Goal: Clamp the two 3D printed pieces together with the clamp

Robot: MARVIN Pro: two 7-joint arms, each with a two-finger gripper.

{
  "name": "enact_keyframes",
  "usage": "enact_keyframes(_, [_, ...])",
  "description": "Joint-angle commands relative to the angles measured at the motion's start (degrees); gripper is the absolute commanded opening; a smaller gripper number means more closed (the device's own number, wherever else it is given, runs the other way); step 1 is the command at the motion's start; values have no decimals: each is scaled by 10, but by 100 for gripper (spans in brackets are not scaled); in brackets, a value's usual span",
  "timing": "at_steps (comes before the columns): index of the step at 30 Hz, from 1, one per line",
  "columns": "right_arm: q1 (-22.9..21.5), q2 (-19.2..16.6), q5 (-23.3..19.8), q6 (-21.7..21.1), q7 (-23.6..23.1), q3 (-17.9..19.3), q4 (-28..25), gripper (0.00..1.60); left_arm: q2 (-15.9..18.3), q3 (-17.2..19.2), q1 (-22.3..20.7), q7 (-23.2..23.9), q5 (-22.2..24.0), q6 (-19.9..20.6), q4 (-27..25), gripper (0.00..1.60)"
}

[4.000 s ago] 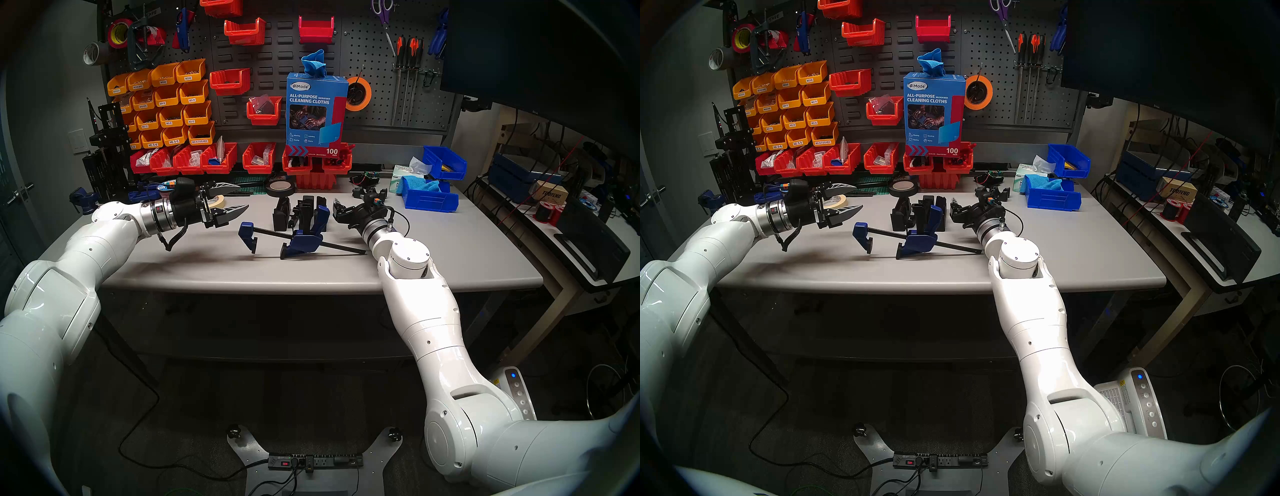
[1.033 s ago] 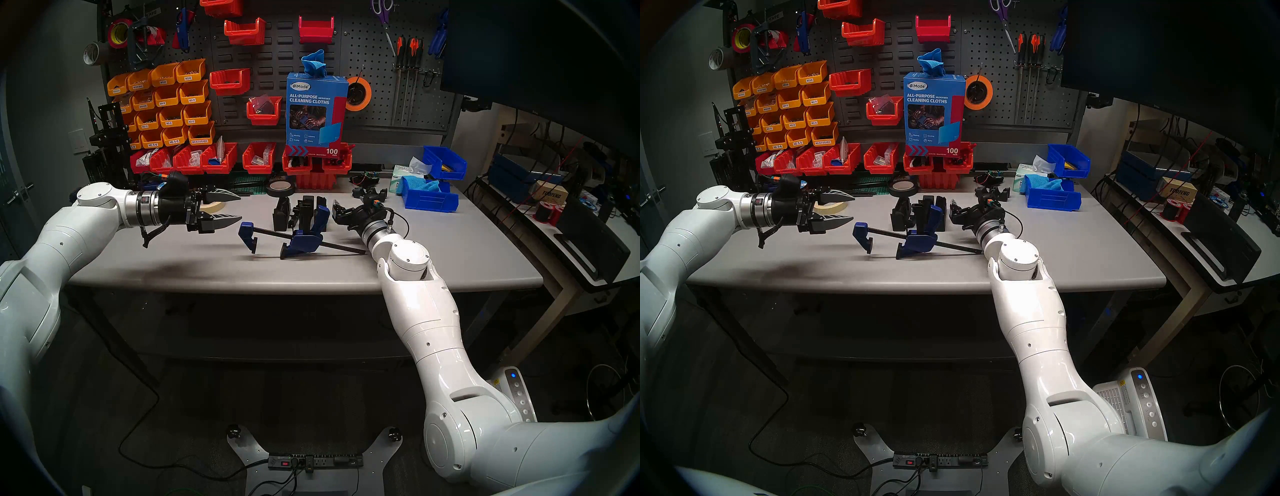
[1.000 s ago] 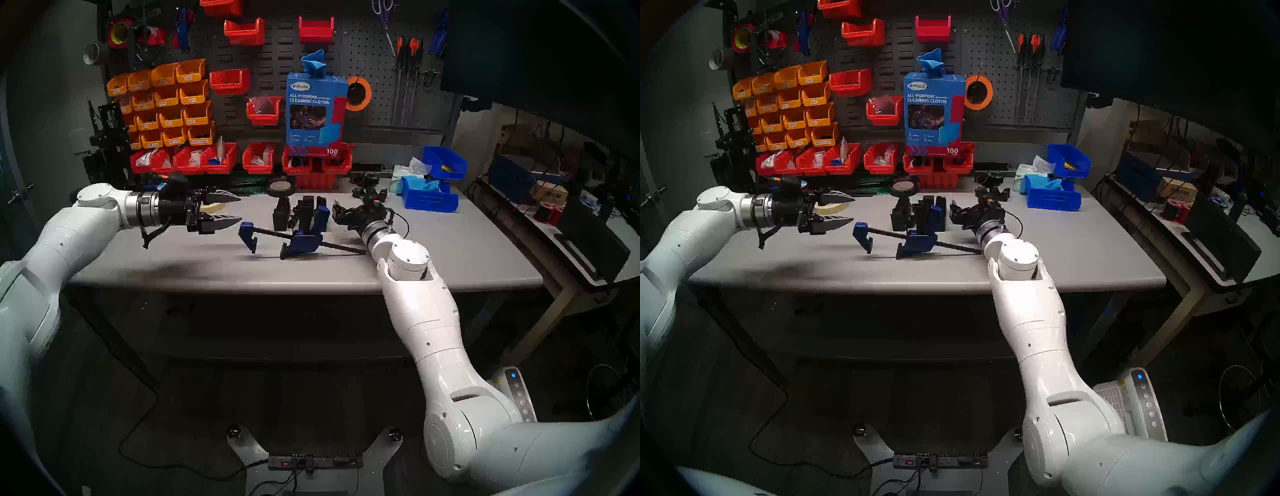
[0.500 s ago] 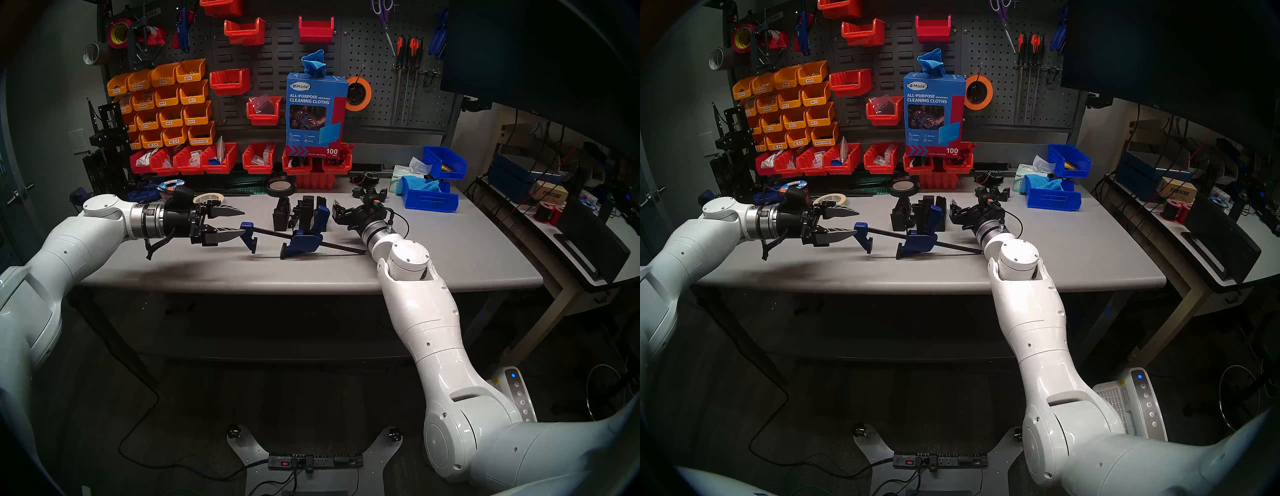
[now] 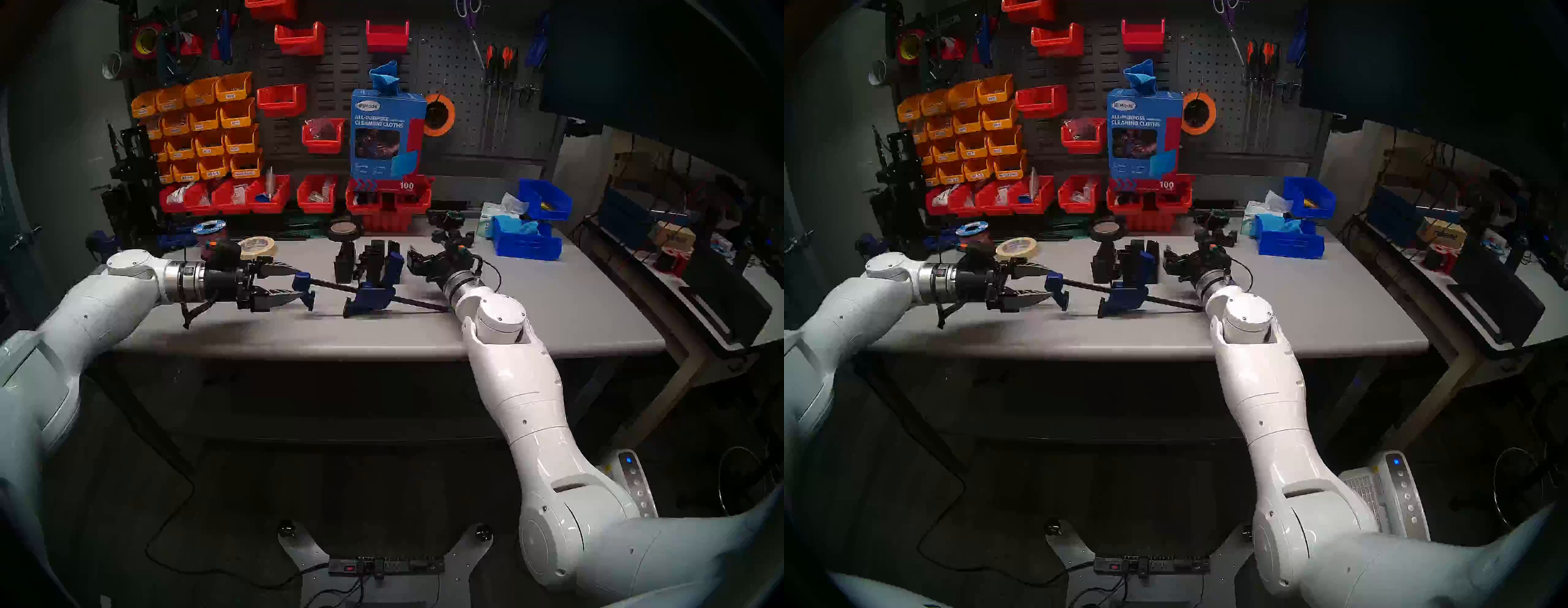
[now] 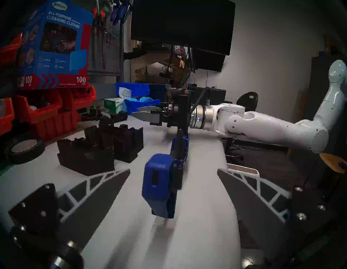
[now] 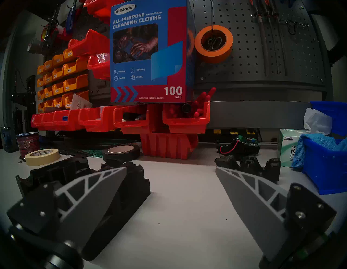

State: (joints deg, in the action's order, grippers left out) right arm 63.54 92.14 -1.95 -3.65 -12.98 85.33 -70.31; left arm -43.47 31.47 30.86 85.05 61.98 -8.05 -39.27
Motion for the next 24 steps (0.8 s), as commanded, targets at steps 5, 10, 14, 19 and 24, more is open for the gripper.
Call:
enact_keyframes(5, [-19,0,0,4,-1,1,-22,160,-14,-1,-15,-1,21,-13,19,160])
enact_keyframes(10, [-19,0,0,4,-1,1,-22,160,-21,-5,-17,-1,21,-18,28,160])
enact_keyframes(14, [-19,0,0,4,-1,1,-22,160,-27,-7,-19,-1,23,-23,38,160])
enact_keyframes(19, [-19,0,0,4,-1,1,-21,160,-33,-9,-21,-1,24,-26,47,160])
enact_keyframes(24, [-19,0,0,4,-1,1,-21,160,-40,-11,-22,-1,25,-31,57,160])
